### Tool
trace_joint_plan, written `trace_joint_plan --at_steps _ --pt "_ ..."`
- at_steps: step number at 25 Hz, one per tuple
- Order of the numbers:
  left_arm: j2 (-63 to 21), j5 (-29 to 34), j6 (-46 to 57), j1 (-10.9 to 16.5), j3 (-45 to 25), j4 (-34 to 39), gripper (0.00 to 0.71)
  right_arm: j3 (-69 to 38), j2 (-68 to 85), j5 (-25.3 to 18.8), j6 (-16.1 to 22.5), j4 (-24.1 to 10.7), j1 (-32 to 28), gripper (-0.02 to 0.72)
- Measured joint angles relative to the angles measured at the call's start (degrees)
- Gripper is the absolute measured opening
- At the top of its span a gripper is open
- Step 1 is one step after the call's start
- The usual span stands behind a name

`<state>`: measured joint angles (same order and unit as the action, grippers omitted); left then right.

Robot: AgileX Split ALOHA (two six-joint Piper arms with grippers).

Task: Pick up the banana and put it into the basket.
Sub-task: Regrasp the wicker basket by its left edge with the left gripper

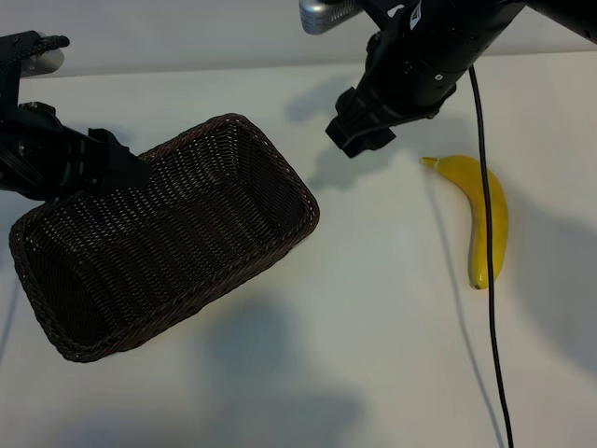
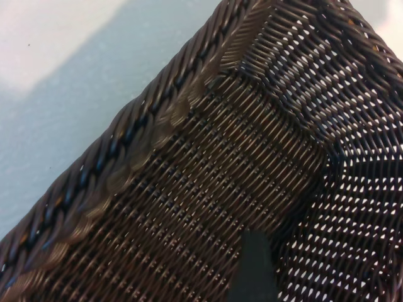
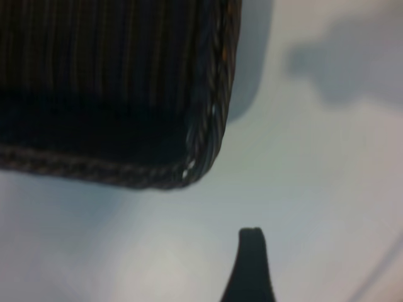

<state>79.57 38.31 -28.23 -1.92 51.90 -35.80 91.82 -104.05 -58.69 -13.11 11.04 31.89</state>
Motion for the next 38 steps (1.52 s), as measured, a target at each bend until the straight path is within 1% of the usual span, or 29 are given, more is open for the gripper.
trace_joint_plan --at_steps 8,12,18,22,26,29,31,34,38 --pt "0.0 0.0 0.0 0.0 0.0 0.0 0.597 0.0 0.0 7.4 0.0 0.1 0.0 0.595" --pt "0.0 0.0 0.0 0.0 0.0 0.0 0.597 0.0 0.0 9.4 0.3 1.0 0.0 0.595" --pt "0.0 0.0 0.0 0.0 0.0 0.0 0.597 0.0 0.0 8.7 0.3 0.5 0.0 0.595" --pt "0.0 0.3 0.1 0.0 0.0 0.0 0.597 0.0 0.0 8.4 0.3 -1.7 0.0 0.595" --pt "0.0 2.3 2.3 0.0 0.0 0.8 0.597 0.0 0.0 6.5 0.4 -2.6 0.0 0.595" --pt "-1.0 3.1 8.3 0.0 0.0 4.4 0.597 0.0 0.0 5.3 0.4 -4.0 0.0 0.595" --pt "-3.0 3.4 13.7 0.0 0.0 8.6 0.597 0.0 0.0 4.5 0.4 -4.6 -0.1 0.595" --pt "-7.4 5.3 23.0 0.0 0.0 16.4 0.597 0.0 0.0 3.2 0.7 -4.7 -0.1 0.595" --pt "-13.5 10.6 37.9 0.0 0.0 28.8 0.597 0.0 0.0 2.8 1.3 -4.7 -0.1 0.595"
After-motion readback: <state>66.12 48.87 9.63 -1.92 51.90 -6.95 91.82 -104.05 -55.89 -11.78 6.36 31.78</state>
